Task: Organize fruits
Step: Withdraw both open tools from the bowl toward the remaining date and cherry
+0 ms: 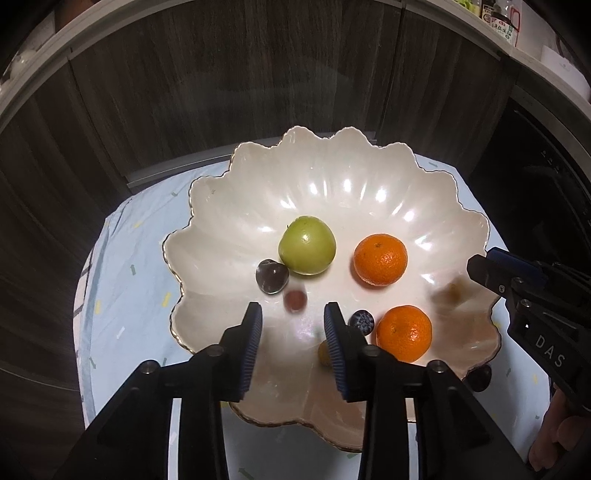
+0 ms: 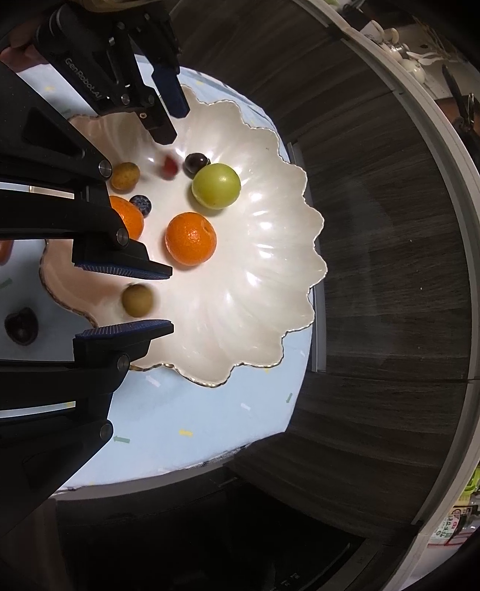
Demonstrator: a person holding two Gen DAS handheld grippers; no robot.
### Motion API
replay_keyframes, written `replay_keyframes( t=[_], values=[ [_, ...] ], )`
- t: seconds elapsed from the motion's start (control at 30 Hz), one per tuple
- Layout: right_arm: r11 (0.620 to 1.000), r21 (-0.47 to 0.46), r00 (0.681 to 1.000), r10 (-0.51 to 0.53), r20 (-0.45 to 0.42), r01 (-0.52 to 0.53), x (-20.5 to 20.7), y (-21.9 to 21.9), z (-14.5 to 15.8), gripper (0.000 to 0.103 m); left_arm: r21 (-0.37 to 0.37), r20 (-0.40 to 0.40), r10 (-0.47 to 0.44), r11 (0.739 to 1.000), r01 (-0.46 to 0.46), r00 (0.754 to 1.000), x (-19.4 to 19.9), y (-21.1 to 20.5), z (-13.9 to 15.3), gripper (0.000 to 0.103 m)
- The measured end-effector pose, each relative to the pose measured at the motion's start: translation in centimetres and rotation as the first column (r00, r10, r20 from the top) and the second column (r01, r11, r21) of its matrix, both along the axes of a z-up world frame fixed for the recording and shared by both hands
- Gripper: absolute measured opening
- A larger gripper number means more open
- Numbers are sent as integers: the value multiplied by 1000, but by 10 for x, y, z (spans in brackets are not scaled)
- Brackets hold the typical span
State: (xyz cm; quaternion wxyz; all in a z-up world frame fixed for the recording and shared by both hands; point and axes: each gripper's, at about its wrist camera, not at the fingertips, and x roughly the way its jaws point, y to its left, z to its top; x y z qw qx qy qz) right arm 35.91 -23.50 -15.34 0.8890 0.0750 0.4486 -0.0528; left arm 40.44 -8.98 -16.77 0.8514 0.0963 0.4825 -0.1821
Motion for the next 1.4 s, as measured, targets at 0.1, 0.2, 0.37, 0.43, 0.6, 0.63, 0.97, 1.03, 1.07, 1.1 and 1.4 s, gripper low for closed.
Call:
replay_keyframes(
  t=[0.1,0.2,0.37,0.43,0.6,0.63,0.97,1.03,1.07,1.1,1.4],
  values=[
    [1000,-5,1000,0,3,0,0,1,1,37,2,3,3,1000,-3,1000,0,1,1,40],
    [1000,-11,1000,-7,14,7,-1,0,3,50,-1,11,9,1000,-9,1000,0,2,4,46],
    [1000,-16,999,-14,29,14,-4,0,7,64,0,24,20,1000,-20,1000,-2,2,8,57],
    [1000,-22,999,-22,31,22,-5,-1,7,69,3,34,27,1000,-27,999,-4,2,11,61],
    [999,-33,999,-35,37,36,-10,-3,13,74,9,44,36,999,-36,998,-8,1,17,72],
    [999,-35,998,-38,40,39,-11,-4,14,76,9,50,38,999,-39,998,-10,1,19,73],
    [997,-54,997,-51,64,55,-29,-9,30,78,3,78,48,999,-49,996,-30,-1,38,78],
    [997,-53,996,-53,68,56,-33,-11,33,78,0,83,54,999,-54,995,-36,-2,42,78],
    [997,-53,996,-52,70,56,-36,-12,35,78,-1,85,57,998,-58,995,-38,-2,43,79],
    [997,-54,996,-51,71,55,-39,-14,36,78,-4,88,62,998,-62,994,-41,-3,45,79],
    [997,-73,996,-28,79,34,-59,-21,46,78,-21,88,77,997,-75,993,-72,-9,52,81]
  ],
)
